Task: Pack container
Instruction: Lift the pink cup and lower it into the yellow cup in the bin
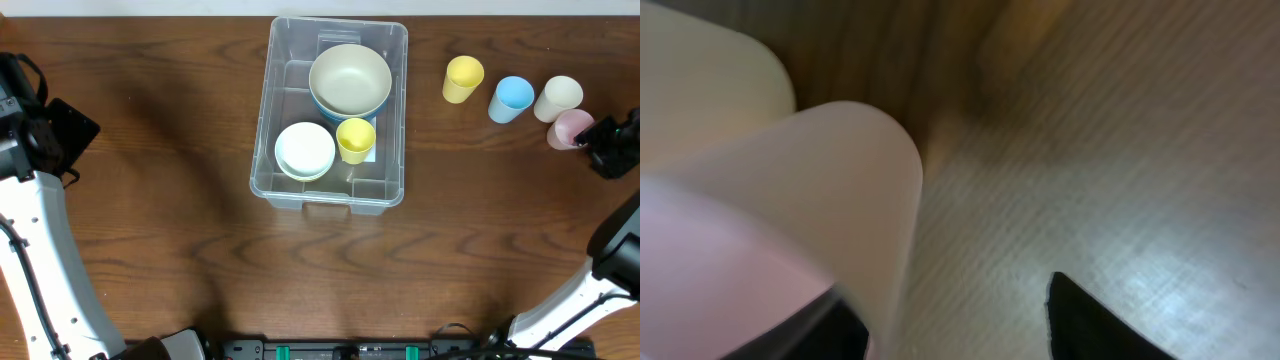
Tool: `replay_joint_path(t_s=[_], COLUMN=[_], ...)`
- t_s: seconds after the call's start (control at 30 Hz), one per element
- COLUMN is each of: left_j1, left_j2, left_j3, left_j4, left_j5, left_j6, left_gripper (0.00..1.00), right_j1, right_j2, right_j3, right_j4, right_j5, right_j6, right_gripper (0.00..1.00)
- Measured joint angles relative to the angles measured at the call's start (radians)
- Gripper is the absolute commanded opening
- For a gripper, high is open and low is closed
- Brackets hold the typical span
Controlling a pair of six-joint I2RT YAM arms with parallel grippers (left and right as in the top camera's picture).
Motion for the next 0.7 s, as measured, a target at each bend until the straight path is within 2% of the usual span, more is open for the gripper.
replay_joint_path(t_s=[0.1, 0.2, 0.3, 0.57, 0.7], left_j1=[0.000, 0.000, 0.000, 0.000, 0.000], left_j2=[0.000, 0.000, 0.000, 0.000, 0.000], left_j3=[0.000, 0.000, 0.000, 0.000, 0.000], left_j4=[0.000, 0.000, 0.000, 0.000, 0.000], left_j5=[0.000, 0.000, 0.000, 0.000, 0.000], left_j6=[0.000, 0.000, 0.000, 0.000, 0.000], left_gripper=[0.98, 0.98, 0.98, 0.98, 0.98], right_j1=[0.000, 0.000, 0.000, 0.031, 0.148], right_j2=[0.026, 0.034, 0.034, 0.011, -0.070], right_j3=[0.000, 0.000, 0.018, 0.206, 0.248], right_j4=[0.011, 0.022, -0.006, -0.230, -0.280], right_j5=[-0.008, -0.010, -0.018, -0.016, -0.006], right_j6=[-0.003, -0.009, -0.007, -0.006, -0.012], right_gripper=[0.33, 0.13, 0.01, 0.01, 0.01])
